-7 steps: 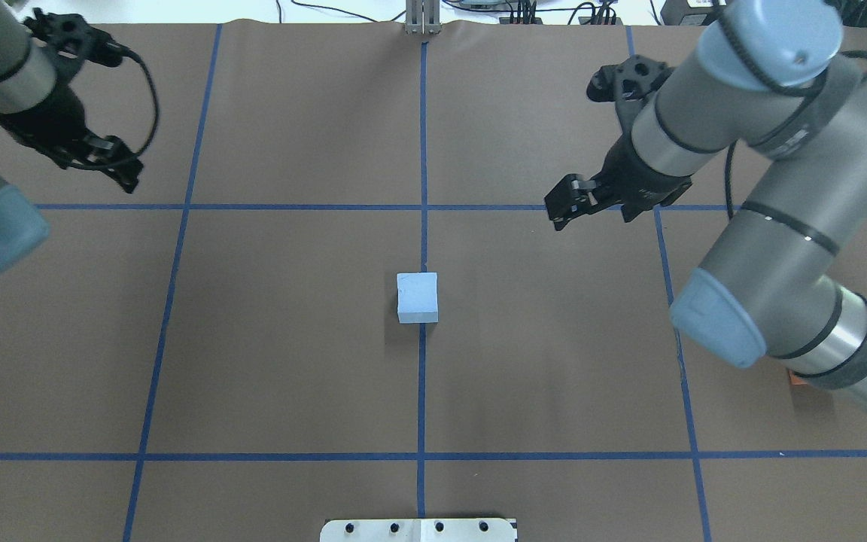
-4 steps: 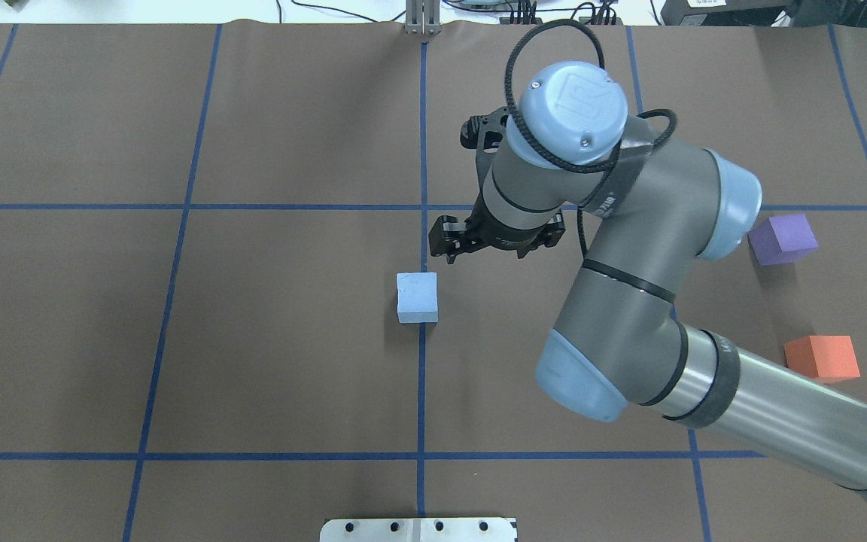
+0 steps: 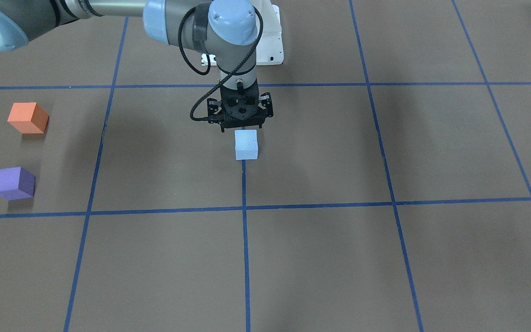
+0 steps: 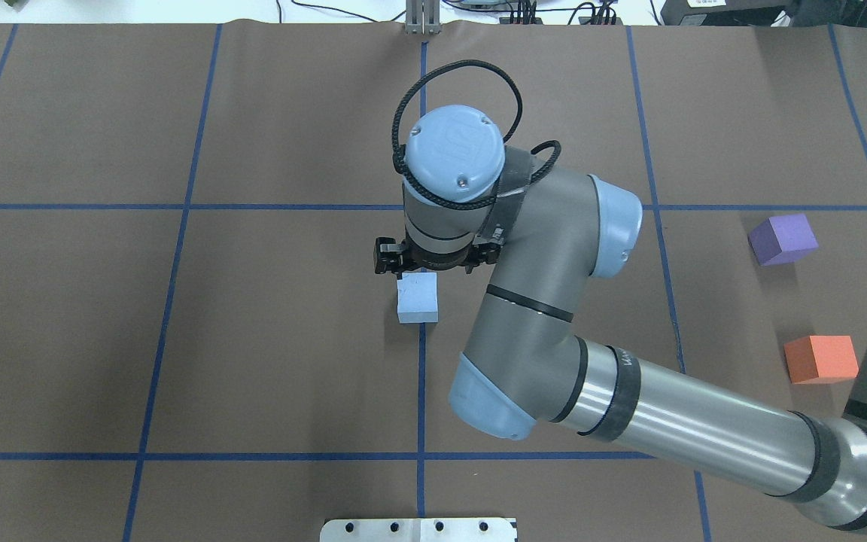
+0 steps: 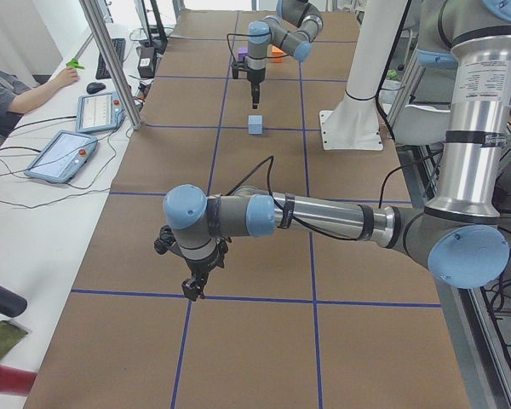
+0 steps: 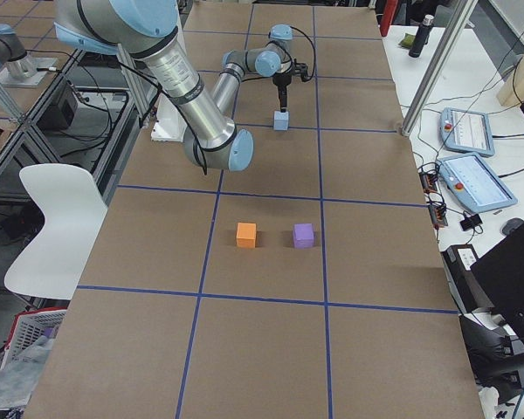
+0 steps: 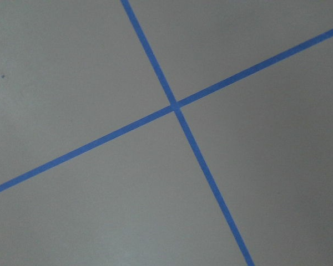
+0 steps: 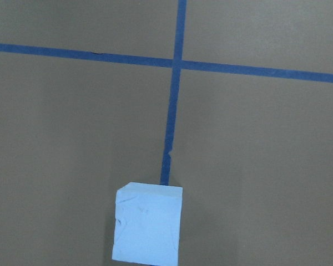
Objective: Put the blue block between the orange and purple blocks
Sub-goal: 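Move the right gripper over the light blue cube and grasp it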
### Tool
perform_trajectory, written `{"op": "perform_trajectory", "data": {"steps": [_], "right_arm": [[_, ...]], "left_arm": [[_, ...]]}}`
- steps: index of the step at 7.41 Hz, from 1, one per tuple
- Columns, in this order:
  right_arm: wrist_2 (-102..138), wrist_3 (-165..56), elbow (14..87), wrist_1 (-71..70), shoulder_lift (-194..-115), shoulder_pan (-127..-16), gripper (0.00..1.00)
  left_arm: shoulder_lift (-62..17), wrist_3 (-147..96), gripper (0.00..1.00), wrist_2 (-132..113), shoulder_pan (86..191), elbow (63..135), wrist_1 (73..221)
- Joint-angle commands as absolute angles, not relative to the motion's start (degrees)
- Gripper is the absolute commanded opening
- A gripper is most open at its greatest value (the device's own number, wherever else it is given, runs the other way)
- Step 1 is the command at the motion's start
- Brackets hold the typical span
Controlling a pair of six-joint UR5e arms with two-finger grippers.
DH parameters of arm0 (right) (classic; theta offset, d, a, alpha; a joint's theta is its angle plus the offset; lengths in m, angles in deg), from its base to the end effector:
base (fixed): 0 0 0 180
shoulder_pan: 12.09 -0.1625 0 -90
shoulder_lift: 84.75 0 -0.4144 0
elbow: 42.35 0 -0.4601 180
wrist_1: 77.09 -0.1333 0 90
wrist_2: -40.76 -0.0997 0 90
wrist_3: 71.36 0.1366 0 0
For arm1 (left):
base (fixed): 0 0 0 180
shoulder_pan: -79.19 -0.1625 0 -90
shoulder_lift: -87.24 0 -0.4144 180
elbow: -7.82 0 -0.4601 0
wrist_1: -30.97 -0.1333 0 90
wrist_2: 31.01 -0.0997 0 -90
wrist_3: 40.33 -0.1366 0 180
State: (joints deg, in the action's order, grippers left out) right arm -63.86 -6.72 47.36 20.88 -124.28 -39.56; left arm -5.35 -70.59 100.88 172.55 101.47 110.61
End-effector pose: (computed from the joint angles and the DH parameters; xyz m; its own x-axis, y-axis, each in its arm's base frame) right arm -0.6437 -0.4461 0.1038 0.7206 -0.0925 0.6872 0.0141 0.9928 0.1188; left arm -0.0753 -0.5648 0.6351 0.6689 0.4227 -0.6114 -0.3226 0.9062 0.2735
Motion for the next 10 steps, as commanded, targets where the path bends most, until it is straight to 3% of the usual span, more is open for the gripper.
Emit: {"op": "perform_trajectory", "data": {"steps": [1, 7, 8, 9, 10], "right_arm": [[-61.9, -4.6, 42.0, 14.6, -123.9, -37.8, 1.0], [-61.6, -3.5, 40.4, 13.2, -126.3, -36.6, 0.99], [-61.6, -3.0, 40.4, 13.2, -126.0, -36.6, 0.87], [-61.7, -2.9, 40.4, 13.1, -125.9, -36.6, 0.49], [-61.8, -3.2, 40.4, 13.1, -125.9, -36.6, 0.21]], "left_arm": [[-5.0, -70.7, 1.0, 100.9, 172.9, 101.6, 110.8], [-3.2, -70.3, 1.0, 100.9, 172.9, 103.2, 110.9], [-2.9, -70.3, 1.0, 101.0, 172.9, 103.2, 110.9], [-2.0, -70.0, 1.0, 101.1, 172.9, 103.1, 111.0], [-1.9, -66.6, 1.0, 101.1, 172.9, 102.9, 113.0]]}}
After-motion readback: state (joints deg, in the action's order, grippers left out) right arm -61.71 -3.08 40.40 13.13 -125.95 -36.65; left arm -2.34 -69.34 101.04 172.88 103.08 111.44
